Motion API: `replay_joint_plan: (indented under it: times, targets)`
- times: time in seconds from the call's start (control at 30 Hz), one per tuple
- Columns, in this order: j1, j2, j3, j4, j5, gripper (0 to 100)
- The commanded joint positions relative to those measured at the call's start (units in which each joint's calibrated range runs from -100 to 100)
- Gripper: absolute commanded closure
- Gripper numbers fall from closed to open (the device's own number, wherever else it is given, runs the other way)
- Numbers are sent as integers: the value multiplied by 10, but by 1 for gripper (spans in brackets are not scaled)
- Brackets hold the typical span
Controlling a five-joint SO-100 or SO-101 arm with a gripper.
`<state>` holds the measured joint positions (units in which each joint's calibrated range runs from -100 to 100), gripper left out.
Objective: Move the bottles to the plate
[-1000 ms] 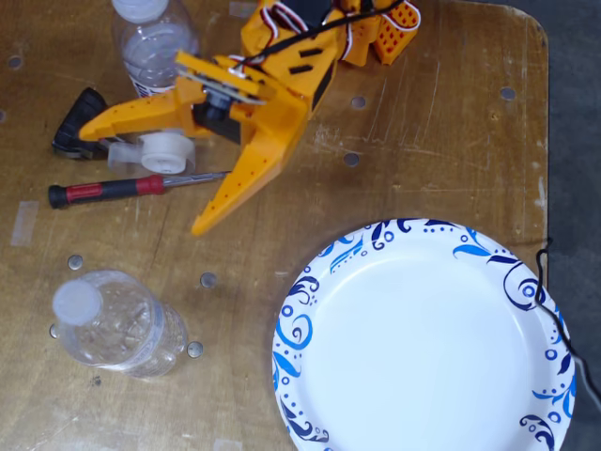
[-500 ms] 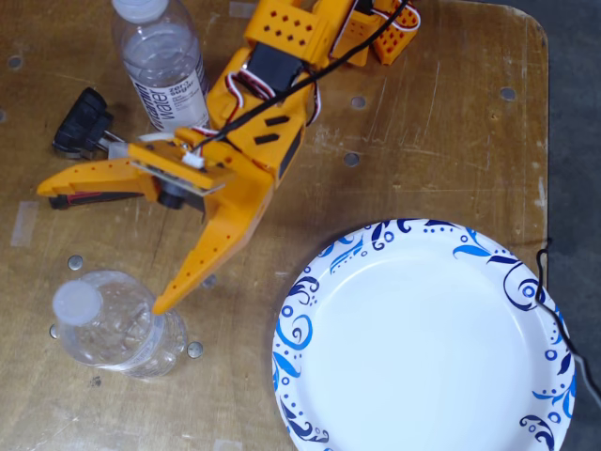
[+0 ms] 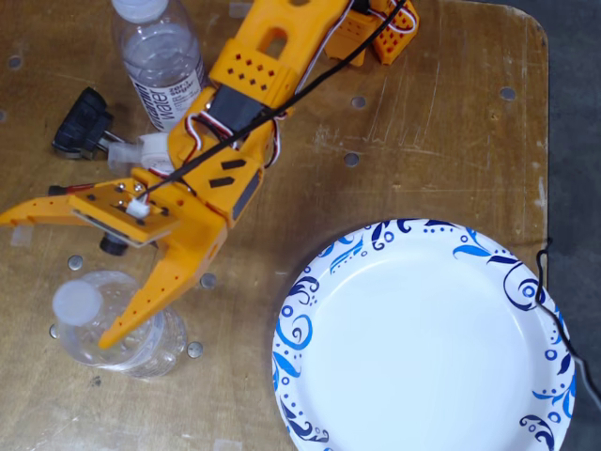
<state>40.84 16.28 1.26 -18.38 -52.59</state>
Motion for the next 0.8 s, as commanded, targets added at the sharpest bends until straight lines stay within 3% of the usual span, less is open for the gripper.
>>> replay_joint_plan:
  times: [0.0, 0.57, 0.77]
  targets:
    - [3, 5, -46, -9, -2, 46]
    - [3, 32, -70, -9, -3, 46]
    - [9, 32, -64, -9, -3, 60]
